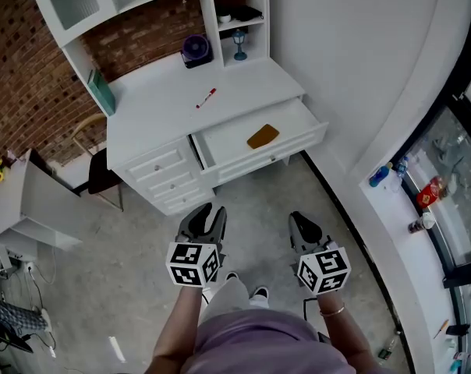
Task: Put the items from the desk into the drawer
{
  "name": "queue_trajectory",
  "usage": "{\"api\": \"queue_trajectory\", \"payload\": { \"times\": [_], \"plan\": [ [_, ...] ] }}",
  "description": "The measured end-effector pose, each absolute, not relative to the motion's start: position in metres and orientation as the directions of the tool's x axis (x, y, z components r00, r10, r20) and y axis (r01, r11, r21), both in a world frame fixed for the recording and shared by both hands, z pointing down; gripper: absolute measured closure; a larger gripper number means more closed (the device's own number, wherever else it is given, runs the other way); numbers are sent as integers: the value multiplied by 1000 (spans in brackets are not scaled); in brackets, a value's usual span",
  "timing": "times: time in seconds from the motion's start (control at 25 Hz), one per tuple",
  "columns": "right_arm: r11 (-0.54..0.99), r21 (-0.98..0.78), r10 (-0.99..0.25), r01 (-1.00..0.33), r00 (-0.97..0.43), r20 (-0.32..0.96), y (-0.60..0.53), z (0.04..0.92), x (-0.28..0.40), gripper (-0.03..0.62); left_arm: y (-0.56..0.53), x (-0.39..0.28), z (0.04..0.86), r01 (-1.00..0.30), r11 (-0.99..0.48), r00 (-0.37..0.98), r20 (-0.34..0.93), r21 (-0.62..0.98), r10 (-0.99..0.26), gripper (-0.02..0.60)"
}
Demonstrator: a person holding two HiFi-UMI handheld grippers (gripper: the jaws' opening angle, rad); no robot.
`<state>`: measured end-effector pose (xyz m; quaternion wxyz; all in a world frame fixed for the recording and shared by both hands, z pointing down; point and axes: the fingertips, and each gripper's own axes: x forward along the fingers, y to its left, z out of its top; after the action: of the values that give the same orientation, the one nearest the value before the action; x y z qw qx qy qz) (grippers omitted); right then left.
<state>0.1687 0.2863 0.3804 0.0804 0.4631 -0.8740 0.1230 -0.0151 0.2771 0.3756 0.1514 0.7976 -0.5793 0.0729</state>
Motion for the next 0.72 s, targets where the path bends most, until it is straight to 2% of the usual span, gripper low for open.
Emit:
{"api": "queue_trajectory", "payload": {
  "times": [0.08,0.44,0.72],
  "plan": [
    [542,-142,-786,-828,-560,262,282,382,167,577,273,-16,377,-949,-279,313,304,149,-900,437],
    [529,-139,-788,-837,-545,286,247,392,154,577,234,-33,379,-948,-279,314,288,155,-905,382],
    [508,-149,-792,-848,-528,307,193,401,135,577,173,-63,391,-950,-269,305,296,158,-905,374]
  ]
}}
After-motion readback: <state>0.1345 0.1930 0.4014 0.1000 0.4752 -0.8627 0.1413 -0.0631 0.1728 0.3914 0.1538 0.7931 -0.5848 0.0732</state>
